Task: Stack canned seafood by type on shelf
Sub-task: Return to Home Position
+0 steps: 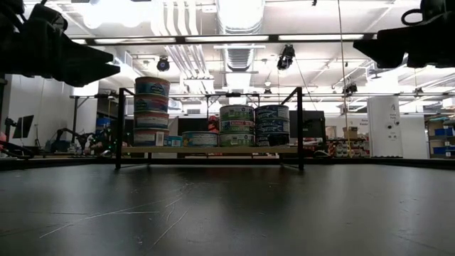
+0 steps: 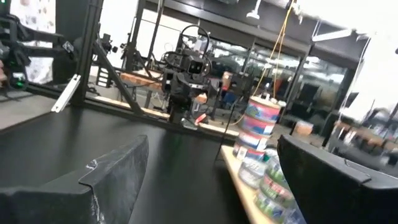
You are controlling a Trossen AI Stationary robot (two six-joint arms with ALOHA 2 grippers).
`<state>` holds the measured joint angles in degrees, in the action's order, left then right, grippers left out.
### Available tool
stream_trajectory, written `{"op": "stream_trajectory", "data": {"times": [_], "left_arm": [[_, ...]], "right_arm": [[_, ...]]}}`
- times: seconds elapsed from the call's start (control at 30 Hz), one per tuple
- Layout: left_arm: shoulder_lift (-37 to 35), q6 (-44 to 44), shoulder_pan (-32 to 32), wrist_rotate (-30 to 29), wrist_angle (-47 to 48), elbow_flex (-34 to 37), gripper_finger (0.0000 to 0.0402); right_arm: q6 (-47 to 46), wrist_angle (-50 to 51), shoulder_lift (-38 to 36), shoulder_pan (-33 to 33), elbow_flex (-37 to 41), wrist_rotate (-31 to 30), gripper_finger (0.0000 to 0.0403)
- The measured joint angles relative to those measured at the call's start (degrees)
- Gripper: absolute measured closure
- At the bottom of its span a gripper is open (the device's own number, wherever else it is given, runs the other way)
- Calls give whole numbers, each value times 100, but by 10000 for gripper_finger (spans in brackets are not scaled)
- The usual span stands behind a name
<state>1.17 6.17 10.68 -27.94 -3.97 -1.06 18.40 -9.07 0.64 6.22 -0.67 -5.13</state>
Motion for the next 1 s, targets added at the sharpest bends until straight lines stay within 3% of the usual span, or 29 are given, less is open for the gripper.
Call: {"op": "stream_trajectory", "data": {"times": [0.3, 1.0], "left_arm": [[63, -24, 0, 2, -9, -2, 51], [74, -26, 0, 2, -16, -7, 51]], "right_arm": [[-943, 154, 26, 0, 2, 4, 74], [-943, 156, 26, 0, 4, 4, 58]]}}
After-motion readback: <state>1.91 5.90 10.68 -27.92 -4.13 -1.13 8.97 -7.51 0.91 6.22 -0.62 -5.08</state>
